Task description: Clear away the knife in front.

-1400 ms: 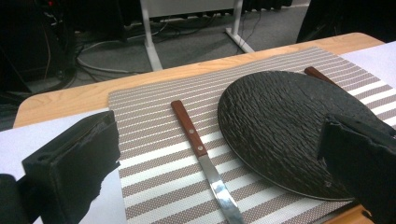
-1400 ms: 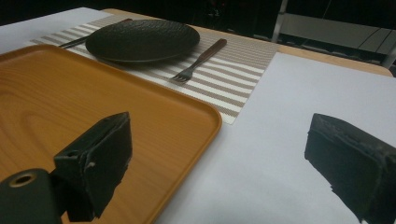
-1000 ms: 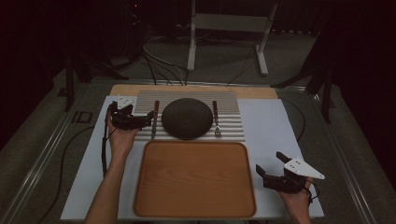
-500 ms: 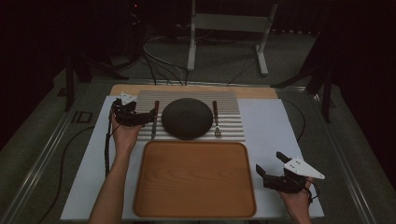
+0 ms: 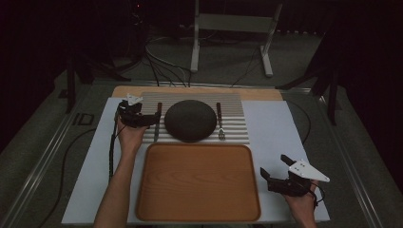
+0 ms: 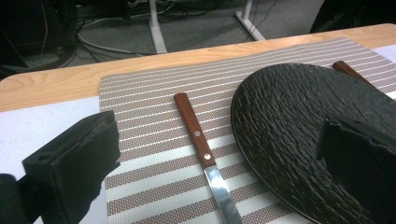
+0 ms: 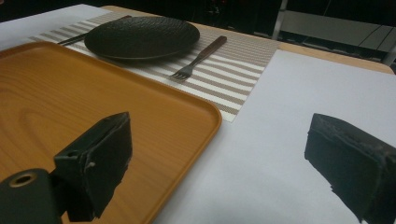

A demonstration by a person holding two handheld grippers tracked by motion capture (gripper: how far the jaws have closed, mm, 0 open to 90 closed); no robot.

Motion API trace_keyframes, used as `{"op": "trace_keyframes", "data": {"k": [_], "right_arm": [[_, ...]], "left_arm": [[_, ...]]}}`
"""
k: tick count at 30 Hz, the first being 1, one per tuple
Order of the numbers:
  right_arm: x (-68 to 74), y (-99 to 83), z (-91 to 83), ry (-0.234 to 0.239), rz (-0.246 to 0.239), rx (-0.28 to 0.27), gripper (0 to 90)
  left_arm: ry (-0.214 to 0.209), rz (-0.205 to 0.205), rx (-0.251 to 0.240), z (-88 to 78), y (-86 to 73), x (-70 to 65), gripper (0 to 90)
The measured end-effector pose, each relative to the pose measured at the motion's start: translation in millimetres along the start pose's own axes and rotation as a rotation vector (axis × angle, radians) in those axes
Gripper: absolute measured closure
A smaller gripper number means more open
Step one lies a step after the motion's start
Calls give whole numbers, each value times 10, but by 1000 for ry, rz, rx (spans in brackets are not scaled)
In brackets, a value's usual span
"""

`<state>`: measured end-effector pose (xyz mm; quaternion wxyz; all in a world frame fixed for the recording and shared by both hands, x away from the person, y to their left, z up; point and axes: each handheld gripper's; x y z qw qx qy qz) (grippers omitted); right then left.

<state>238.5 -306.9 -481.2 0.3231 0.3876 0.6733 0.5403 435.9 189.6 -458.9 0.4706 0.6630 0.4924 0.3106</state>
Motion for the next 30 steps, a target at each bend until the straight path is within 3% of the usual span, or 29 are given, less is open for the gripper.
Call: {"op": "trace_keyframes", "data": {"k": [17, 30], "right_arm": [[-7, 2, -1, 4, 0, -3, 76], [-4, 2, -1, 10, 1, 1, 76]], "left_arm": [[24, -19, 41, 179, -106, -16, 2], [72, -39, 96, 254, -152, -17, 46]]}}
Point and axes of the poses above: each handheld gripper's, and its own axes: z roughly forward along the jaws, y roughly out of its top, x roughly to its left, and after that the axes turned 12 degrees about -x, right-handed
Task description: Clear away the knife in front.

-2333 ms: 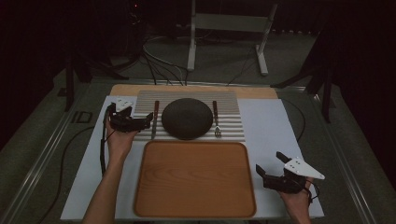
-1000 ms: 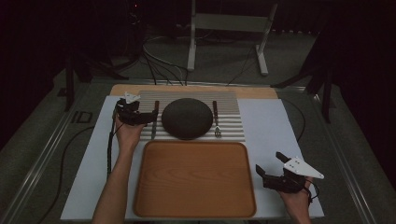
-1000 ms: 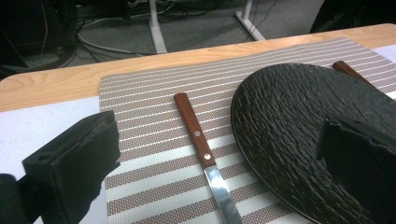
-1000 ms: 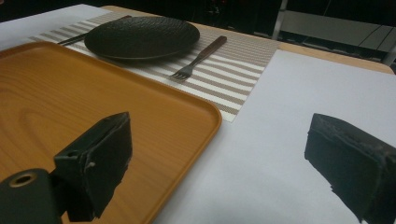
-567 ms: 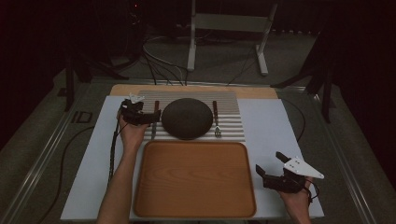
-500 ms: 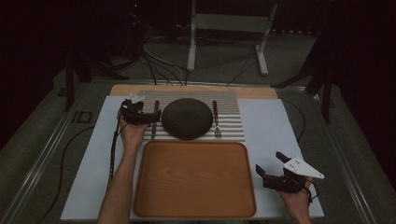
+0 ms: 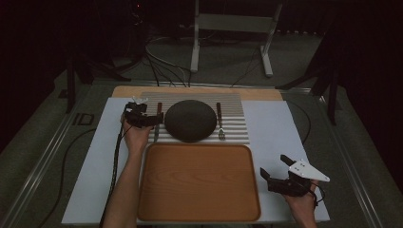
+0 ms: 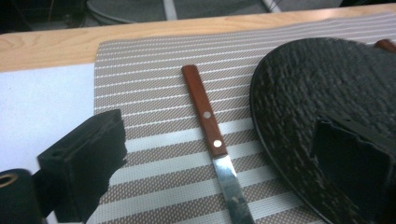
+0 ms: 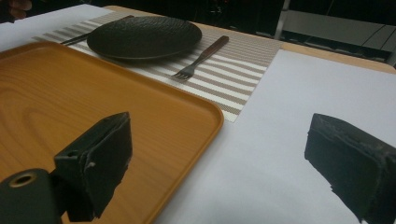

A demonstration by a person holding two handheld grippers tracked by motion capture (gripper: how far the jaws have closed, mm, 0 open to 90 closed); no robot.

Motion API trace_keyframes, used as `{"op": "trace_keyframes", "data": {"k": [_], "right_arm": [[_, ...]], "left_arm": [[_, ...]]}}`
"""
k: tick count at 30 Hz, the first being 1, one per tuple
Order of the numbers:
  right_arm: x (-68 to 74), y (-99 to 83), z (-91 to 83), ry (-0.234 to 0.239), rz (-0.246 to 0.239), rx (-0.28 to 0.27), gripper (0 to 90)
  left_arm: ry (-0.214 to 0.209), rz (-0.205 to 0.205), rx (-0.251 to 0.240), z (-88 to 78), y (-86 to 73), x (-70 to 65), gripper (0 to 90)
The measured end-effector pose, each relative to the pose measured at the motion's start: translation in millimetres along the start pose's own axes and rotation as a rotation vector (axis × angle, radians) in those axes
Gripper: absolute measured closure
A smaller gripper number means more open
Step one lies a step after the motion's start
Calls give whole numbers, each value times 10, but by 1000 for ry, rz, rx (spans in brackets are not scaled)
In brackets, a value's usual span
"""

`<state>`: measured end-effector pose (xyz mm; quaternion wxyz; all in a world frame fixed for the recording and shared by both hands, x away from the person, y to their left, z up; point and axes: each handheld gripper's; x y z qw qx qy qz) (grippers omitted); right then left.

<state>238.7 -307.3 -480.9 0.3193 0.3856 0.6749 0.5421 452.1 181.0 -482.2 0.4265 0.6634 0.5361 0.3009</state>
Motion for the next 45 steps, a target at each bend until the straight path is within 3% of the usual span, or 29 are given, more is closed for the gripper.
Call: {"op": "trace_keyframes", "data": {"k": [4, 10, 14, 23, 34, 37, 40, 43, 45], "right_arm": [[5, -2, 4, 2, -1, 3, 76], [3, -2, 4, 2, 1, 4, 76], [5, -4, 8, 5, -2, 5, 76], [2, -5, 8, 5, 0, 7, 76], [-6, -9, 5, 2, -7, 10, 76], [-1, -11, 9, 3, -14, 13, 76], [0, -11, 8, 4, -15, 12, 76], [0, -10, 7, 3, -14, 12, 76], [-3, -11, 8, 2, -12, 13, 75]], "left_arm": [[4, -18, 9, 23, -2, 3, 57], [11, -14, 40, 72, 12, -16, 67], [44, 8, 60, 121, 19, -70, 131], [66, 0, 97, 218, -38, -92, 206], [44, -40, 123, 329, -91, -96, 489], [38, -48, 152, 370, -104, -88, 567], [45, -45, 190, 405, -133, -71, 631], [40, -50, 191, 412, -145, -58, 651], [36, -15, 197, 434, -172, -91, 676]]}}
Point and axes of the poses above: each handheld gripper's, and its own axes: z roughly forward along the jaws, y roughly out of its top, x roughly to its left, and after that the axes turned 12 degrees about -x, right-handed
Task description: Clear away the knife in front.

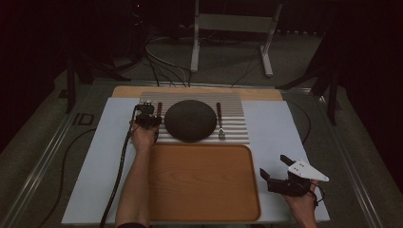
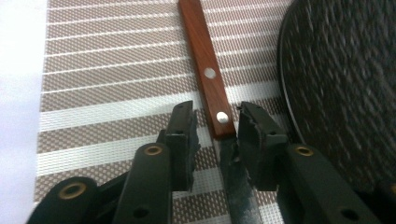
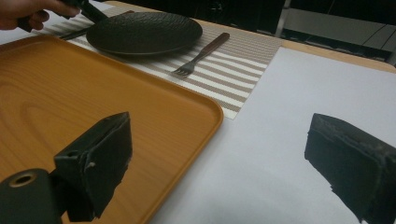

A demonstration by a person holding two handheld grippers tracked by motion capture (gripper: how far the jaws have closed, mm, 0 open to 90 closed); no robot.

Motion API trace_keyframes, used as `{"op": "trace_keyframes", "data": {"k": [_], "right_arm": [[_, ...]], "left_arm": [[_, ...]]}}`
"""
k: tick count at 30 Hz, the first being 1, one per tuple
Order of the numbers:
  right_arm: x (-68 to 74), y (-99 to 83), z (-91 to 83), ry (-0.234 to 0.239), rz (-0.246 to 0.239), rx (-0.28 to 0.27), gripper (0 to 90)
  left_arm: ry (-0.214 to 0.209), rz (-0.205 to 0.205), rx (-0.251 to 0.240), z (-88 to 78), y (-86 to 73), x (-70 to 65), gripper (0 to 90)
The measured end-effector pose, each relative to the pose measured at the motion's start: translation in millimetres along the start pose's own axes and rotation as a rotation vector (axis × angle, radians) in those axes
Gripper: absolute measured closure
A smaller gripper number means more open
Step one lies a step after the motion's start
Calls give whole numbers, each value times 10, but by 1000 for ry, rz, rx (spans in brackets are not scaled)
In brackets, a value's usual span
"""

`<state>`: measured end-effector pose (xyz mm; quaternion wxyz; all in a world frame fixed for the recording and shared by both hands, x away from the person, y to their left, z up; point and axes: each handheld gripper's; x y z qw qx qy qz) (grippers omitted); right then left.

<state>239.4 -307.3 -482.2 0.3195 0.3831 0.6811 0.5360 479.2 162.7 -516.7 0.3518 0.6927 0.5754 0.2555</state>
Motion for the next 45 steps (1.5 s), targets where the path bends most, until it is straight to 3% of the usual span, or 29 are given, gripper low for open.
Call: {"op": "trace_keyframes", "data": {"k": [4, 7, 15, 23, 37, 44, 45], "right_arm": [[0, -2, 3, -1, -1, 3, 76], [-2, -2, 2, -1, -1, 2, 76], [-9, -2, -5, -4, 0, 3, 76], [-5, -4, 2, -3, -1, 7, 76], [-1, -5, 4, -2, -1, 7, 76], [8, -6, 5, -1, -3, 10, 76], [7, -6, 6, -1, -3, 10, 76]], "left_arm": [[9, 29, 4, 6, 3, -16, 684], [6, 5, 12, 0, 13, 4, 776], [6, 9, 33, -14, 35, 27, 781], [-2, -11, -5, -189, 107, 129, 781], [19, -11, -52, -531, 183, 95, 781], [9, 11, -36, -604, 140, 37, 781], [-9, 14, -25, -625, 127, 22, 781]]}}
Point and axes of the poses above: each handheld gripper's, and its own axes: z roughly forward along the jaws, y roughly out of its top, x roughly to its left, and after that the axes turned 12 degrees about -x, right-handed
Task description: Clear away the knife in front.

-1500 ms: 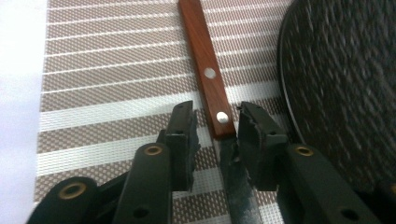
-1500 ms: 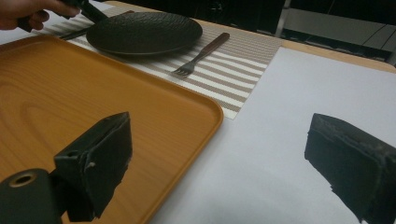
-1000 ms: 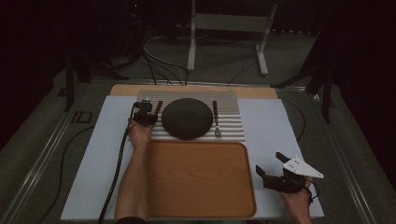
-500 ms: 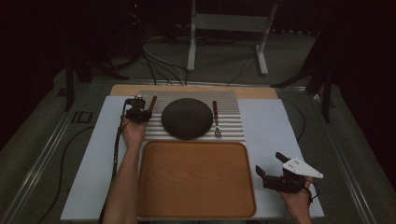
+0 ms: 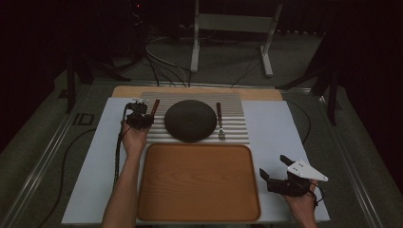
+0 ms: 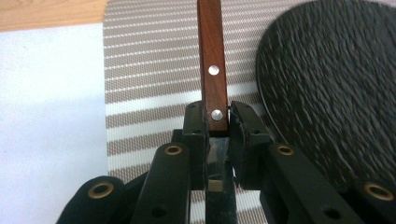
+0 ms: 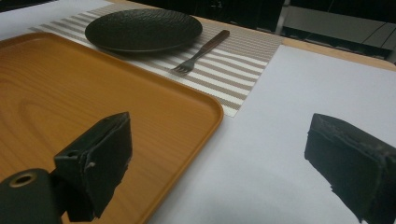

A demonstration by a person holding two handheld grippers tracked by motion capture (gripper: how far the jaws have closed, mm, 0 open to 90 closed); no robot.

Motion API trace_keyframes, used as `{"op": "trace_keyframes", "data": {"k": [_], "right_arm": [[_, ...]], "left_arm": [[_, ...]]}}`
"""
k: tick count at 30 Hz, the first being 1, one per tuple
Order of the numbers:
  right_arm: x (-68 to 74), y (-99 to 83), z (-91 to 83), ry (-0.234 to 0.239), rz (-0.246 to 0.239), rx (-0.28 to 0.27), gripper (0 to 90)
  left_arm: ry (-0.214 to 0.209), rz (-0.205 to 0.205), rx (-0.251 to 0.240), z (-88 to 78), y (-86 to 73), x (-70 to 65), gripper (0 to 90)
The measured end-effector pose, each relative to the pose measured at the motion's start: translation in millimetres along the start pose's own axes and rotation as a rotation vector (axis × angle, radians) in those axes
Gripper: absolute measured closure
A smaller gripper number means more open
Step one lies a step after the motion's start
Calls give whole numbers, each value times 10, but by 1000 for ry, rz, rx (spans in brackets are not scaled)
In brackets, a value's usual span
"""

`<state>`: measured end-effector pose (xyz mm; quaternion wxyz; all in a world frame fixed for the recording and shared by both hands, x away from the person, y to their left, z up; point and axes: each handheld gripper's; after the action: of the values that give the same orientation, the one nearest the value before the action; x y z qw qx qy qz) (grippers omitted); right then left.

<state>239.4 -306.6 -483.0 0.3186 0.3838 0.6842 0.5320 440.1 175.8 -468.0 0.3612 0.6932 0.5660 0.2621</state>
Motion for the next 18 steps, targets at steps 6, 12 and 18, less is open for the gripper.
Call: {"op": "trace_keyframes", "data": {"k": [6, 12, 18], "right_arm": [[1, -3, 9, 1, -2, 1, 76], [3, -4, 12, -1, -2, 3, 76], [8, -2, 4, -1, -2, 1, 76]], "left_arm": [[-10, -5, 1, -79, -32, -41, 781], [-17, -1, -13, -181, -53, -99, 780], [-17, -7, -23, -250, -69, -152, 780]]}}
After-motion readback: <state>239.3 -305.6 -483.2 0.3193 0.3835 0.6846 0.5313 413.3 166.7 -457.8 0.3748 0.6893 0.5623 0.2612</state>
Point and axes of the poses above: each handheld gripper's, and its own axes: z roughly forward along the jaws, y roughly out of its top, x roughly to its left, and after that the axes turned 12 degrees about -x, right-handed
